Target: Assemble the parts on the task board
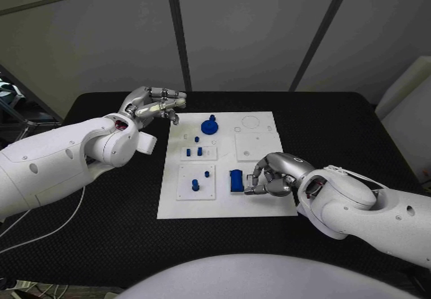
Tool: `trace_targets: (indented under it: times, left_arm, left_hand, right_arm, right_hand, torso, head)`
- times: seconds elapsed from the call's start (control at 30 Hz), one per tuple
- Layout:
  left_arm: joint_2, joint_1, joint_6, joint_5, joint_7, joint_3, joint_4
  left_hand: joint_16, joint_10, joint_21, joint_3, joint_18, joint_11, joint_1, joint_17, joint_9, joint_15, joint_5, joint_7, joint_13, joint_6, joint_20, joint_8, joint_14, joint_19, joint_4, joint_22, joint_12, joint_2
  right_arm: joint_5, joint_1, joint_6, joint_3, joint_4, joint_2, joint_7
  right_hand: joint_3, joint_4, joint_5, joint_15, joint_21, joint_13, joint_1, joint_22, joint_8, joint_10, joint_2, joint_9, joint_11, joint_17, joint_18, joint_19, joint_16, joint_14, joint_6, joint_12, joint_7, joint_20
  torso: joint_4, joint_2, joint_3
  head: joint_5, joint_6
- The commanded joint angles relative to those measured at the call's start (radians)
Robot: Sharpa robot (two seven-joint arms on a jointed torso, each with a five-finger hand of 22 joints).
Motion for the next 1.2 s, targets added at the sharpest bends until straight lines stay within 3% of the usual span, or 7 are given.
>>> trace_targets:
  times: [0.03, 0.2, 0.3, 0.43, 0.63, 0.77, 1.2]
  left_arm:
    - [-0.001, 0.001, 0.005, 0.002, 0.007, 0.001, 0.001]
    - [-0.005, 0.001, 0.002, 0.002, 0.007, 0.001, 0.003]
    - [-0.006, 0.001, 0.001, 0.002, 0.008, 0.001, 0.004]
    - [-0.005, 0.001, 0.001, 0.002, 0.008, 0.001, 0.005]
    - [-0.007, 0.000, 0.002, 0.002, 0.008, 0.001, 0.007]
    - [-0.007, -0.001, 0.002, 0.002, 0.008, 0.000, 0.006]
    - [-0.007, -0.002, 0.004, 0.002, 0.007, 0.000, 0.005]
  left_hand:
    - [0.007, -0.005, -0.006, -0.003, -0.011, -0.001, 0.002, -0.002, 0.000, 0.001, 0.005, 0.001, 0.002, -0.005, 0.002, 0.003, -0.008, 0.002, -0.001, -0.001, 0.003, 0.011]
    - [0.007, -0.005, -0.006, -0.003, -0.011, -0.001, 0.002, -0.002, 0.000, 0.001, 0.005, 0.001, 0.002, -0.005, 0.002, 0.003, -0.008, 0.002, -0.001, -0.001, 0.003, 0.011]
    - [0.007, -0.005, -0.006, -0.003, -0.011, -0.001, 0.002, -0.002, 0.000, 0.001, 0.005, 0.001, 0.002, -0.005, 0.002, 0.003, -0.008, 0.002, -0.001, -0.001, 0.003, 0.011]
    - [0.007, -0.005, -0.006, -0.003, -0.011, -0.001, 0.002, -0.002, 0.000, 0.001, 0.005, 0.001, 0.002, -0.005, 0.002, 0.003, -0.008, 0.002, -0.001, -0.001, 0.003, 0.011]
    - [0.007, -0.005, -0.006, -0.003, -0.011, -0.001, 0.002, -0.002, 0.000, 0.001, 0.005, 0.001, 0.002, -0.005, 0.002, 0.003, -0.008, 0.002, -0.001, -0.001, 0.003, 0.011]
    - [0.007, -0.005, -0.006, -0.003, -0.011, -0.001, 0.002, -0.002, 0.000, 0.001, 0.005, 0.001, 0.002, -0.005, 0.002, 0.003, -0.008, 0.002, -0.001, -0.001, 0.003, 0.011]
    - [0.007, -0.005, -0.006, -0.003, -0.011, -0.001, 0.002, -0.002, 0.000, 0.001, 0.005, 0.001, 0.002, -0.005, 0.002, 0.003, -0.008, 0.002, -0.001, -0.001, 0.003, 0.011]
  right_arm:
    - [0.054, 0.002, -0.084, 0.001, 0.018, -0.037, 0.041]
    - [0.115, 0.002, -0.089, 0.002, 0.033, -0.116, 0.058]
    - [0.109, 0.003, -0.072, 0.003, 0.029, -0.144, 0.052]
    - [0.062, 0.003, -0.038, 0.003, 0.019, -0.162, 0.022]
    - [0.009, 0.002, -0.006, 0.003, 0.002, -0.165, -0.018]
    - [-0.013, 0.001, 0.002, 0.003, -0.003, -0.163, -0.035]
    - [-0.079, 0.001, 0.040, 0.002, -0.025, -0.142, -0.079]
  right_hand:
    - [-0.001, 0.006, 0.025, 0.005, -0.007, -0.019, 0.005, -0.003, -0.029, -0.010, 0.031, -0.014, 0.005, 0.180, -0.005, -0.008, -0.005, 0.090, -0.022, -0.023, 0.007, 0.000]
    - [0.008, -0.007, 0.075, 0.020, -0.008, -0.031, 0.075, -0.003, -0.135, -0.011, 0.069, -0.068, 0.025, 0.179, -0.005, -0.008, -0.007, 0.090, -0.040, -0.043, 0.031, 0.013]
    - [0.000, -0.004, 0.080, 0.023, -0.009, -0.044, 0.094, -0.004, -0.184, -0.012, 0.075, -0.098, 0.028, 0.179, -0.005, -0.008, -0.007, 0.090, -0.017, -0.063, 0.037, 0.020]
    - [-0.012, -0.003, 0.077, 0.025, -0.008, -0.048, 0.102, -0.001, -0.215, -0.009, 0.072, -0.118, 0.029, 0.181, -0.004, -0.007, -0.006, 0.090, 0.002, -0.072, 0.037, 0.021]
    - [-0.028, 0.001, 0.076, 0.024, -0.006, -0.048, 0.100, 0.002, -0.235, -0.005, 0.068, -0.132, 0.027, 0.183, -0.004, -0.005, -0.006, 0.090, 0.031, -0.075, 0.034, 0.020]
    - [-0.038, 0.003, 0.077, 0.023, -0.008, -0.049, 0.096, 0.000, -0.242, -0.005, 0.061, -0.136, 0.027, 0.181, -0.004, -0.006, -0.007, 0.090, 0.042, -0.079, 0.033, 0.019]
    - [-0.067, 0.009, 0.081, 0.021, -0.012, -0.052, 0.069, -0.004, -0.254, -0.006, 0.049, -0.143, 0.025, 0.179, -0.003, -0.007, -0.008, 0.089, 0.063, -0.088, 0.030, 0.017]
  torso:
    - [0.0003, 0.000, -0.0006]
    - [-0.0037, 0.002, 0.0012]
    - [-0.0071, 0.001, 0.0027]
    - [-0.0075, 0.001, 0.0032]
    - [-0.0079, 0.001, 0.0053]
    - [-0.0059, 0.001, 0.0023]
    - [-0.0043, 0.002, 0.0021]
  head:
    - [-0.003, 0.002]
    - [-0.009, 0.008]
    - [-0.019, 0.009]
    - [-0.031, 0.012]
    - [-0.041, 0.012]
    - [-0.045, 0.012]
    - [-0.046, 0.011]
